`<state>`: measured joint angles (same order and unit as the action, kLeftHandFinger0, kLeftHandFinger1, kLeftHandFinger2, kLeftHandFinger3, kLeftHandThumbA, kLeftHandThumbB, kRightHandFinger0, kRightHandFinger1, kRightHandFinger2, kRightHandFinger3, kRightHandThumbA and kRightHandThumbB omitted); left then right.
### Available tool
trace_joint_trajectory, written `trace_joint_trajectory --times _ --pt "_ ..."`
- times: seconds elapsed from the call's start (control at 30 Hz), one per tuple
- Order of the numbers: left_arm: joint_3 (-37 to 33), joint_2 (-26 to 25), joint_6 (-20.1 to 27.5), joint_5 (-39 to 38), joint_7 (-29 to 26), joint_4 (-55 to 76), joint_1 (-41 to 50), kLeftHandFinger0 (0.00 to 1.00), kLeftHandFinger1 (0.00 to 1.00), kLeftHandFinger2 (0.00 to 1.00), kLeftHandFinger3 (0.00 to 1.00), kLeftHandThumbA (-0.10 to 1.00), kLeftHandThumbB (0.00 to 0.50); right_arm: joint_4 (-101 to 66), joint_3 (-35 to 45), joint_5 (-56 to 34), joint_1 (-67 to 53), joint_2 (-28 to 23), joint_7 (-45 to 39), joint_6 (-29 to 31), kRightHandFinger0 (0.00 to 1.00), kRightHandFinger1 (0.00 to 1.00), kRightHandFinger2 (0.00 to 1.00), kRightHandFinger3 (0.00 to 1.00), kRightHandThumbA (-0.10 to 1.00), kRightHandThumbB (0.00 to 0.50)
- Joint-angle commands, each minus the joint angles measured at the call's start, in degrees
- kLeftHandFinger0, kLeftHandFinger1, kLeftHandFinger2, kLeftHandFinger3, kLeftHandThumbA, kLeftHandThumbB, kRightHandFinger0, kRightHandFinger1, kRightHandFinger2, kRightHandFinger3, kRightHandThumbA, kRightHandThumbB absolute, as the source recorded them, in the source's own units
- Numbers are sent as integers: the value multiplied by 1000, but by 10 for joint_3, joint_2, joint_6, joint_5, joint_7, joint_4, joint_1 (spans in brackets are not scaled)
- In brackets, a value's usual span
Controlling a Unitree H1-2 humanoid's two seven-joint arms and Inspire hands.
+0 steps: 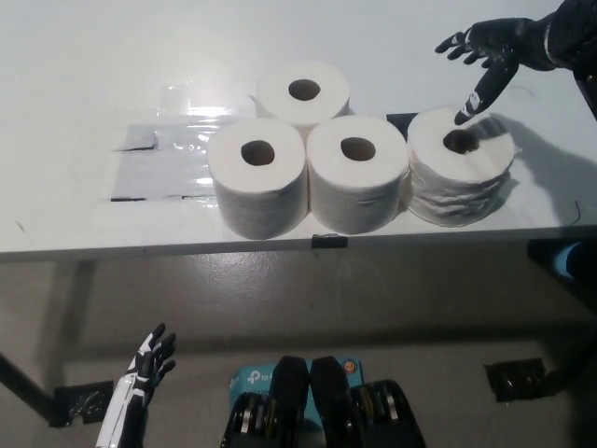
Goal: A few rolls of toilet paper are kept infront of the robot and the robot uses its right hand to lift one of the rolls and and places it on top of the other rolls to stack it.
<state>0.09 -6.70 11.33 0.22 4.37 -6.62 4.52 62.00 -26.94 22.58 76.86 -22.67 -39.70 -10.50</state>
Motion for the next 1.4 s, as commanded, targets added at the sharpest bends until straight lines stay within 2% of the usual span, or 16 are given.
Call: trace_joint_trajectory --times 0.0,0.1,0.17,0.3,0.53,0.67,0.9,1.0,1.13,1.17,1.3,1.37 --pt "0 -3 20 -11 8 16 3 1000 1000 1000 1000 1000 169 -2 0 15 29 -5 21 2 1000 1000 1000 1000 878 331" --pt "0 -3 25 -9 7 13 1 1000 1000 1000 1000 1000 171 -3 -7 23 29 -7 18 9 1000 1000 1000 1000 911 342" --pt "1 -3 21 -9 6 13 1 1000 1000 1000 1000 1000 172 -1 -3 21 29 -6 20 2 1000 1000 1000 1000 894 355" --pt "1 -3 19 -8 6 15 1 1000 1000 1000 1000 1000 179 2 -1 22 28 -5 15 6 1000 1000 1000 1000 897 355" --pt "1 -3 28 -11 7 9 -1 1000 1000 1000 1000 1000 172 -2 -3 22 22 -6 10 20 1000 1000 1000 1000 897 313" --pt "0 -3 23 -8 7 14 0 1000 1000 1000 1000 1000 173 -5 -8 33 16 -4 27 16 1000 1000 1000 1000 900 352" --pt "1 -4 19 -8 6 15 1 1000 1000 1000 1000 1000 186 10 -4 33 18 4 27 10 1000 1000 1000 1000 840 333" --pt "1 -3 21 -9 6 15 0 1000 1000 1000 1000 1000 183 17 -8 36 17 5 26 25 1000 1000 1000 1000 849 311" --pt "1 -3 20 -11 8 15 1 1000 1000 1000 1000 1000 184 23 -12 42 15 7 31 35 1000 1000 1000 1000 869 317" --pt "0 -3 21 -9 7 15 1 1000 1000 1000 1000 1000 185 24 -20 50 15 6 31 44 1000 1000 1000 1000 913 329" --pt "0 -4 25 -8 8 14 1 1000 1000 1000 1000 1000 181 30 -20 49 13 8 35 43 1000 1000 1000 1000 920 325" --pt "-1 -3 25 -7 7 13 0 1000 1000 1000 1000 1000 182 39 -31 58 14 7 40 61 1000 1000 1000 1000 967 320"
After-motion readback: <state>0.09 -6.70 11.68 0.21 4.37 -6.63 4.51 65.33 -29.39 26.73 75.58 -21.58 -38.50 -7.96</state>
